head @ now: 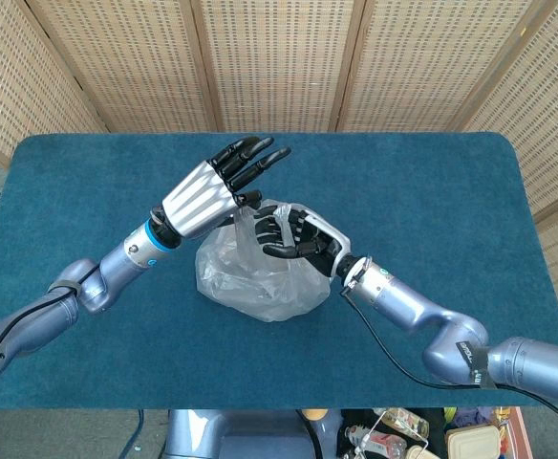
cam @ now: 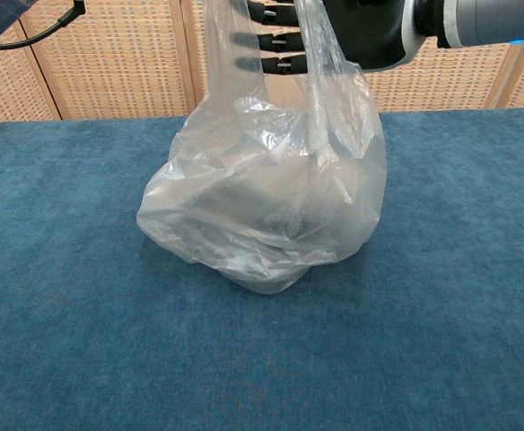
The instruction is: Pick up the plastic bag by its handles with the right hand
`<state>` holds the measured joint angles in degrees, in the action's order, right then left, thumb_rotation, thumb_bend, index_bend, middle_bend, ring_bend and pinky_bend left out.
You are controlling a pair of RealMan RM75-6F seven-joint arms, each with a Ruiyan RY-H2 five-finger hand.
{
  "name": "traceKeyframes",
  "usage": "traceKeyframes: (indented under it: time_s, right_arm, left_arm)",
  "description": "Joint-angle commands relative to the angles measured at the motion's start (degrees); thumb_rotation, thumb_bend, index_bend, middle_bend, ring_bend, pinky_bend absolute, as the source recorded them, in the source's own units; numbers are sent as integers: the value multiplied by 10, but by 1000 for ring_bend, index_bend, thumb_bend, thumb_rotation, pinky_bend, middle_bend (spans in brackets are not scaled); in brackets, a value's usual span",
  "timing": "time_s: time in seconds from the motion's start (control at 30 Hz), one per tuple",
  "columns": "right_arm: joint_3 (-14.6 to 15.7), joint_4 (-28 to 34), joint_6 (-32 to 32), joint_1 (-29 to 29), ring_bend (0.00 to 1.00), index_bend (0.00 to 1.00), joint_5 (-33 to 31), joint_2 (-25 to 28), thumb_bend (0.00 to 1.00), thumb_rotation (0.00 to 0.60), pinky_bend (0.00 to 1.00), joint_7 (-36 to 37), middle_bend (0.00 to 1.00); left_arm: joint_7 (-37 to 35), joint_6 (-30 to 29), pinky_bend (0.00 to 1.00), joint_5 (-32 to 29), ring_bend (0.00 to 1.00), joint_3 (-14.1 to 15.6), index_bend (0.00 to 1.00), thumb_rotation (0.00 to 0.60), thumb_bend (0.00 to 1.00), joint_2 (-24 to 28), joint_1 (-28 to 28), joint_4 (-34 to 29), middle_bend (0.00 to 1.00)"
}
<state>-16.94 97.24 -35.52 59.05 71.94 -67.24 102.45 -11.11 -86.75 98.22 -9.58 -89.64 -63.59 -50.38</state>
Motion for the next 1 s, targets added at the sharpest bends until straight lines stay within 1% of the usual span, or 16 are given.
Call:
traceKeyframes:
  time_s: [0.03,0.17,0.57,0.8,1.0]
  right_arm:
    - [-8,0,6,-6,261,347,-5,-5,23,600,228,-8,446]
    - [-18,0,11,-12,261,347,-8,-11,22,600,228,-15,446]
    - [-55,-6,22,-29,252,347,-17,-37,26,600,228,-27,442]
    - [-70,-7,39,-32,251,345,-13,-52,24,600,227,-40,438]
    - [-84,-3,59,-33,252,346,2,-64,27,600,228,-32,438]
  left_arm:
    - [3,4,179,-1,27,-1,741,600,413,-1,-1,-2,59]
    - [12,8,178,3,27,2,737,600,413,-3,-3,0,59]
    - [10,23,178,-8,27,-3,723,600,413,-9,-2,2,60]
    - [6,29,178,-15,27,-8,714,600,413,-12,-4,3,59]
    - [5,38,178,-19,27,-11,707,600,413,-18,-8,5,59]
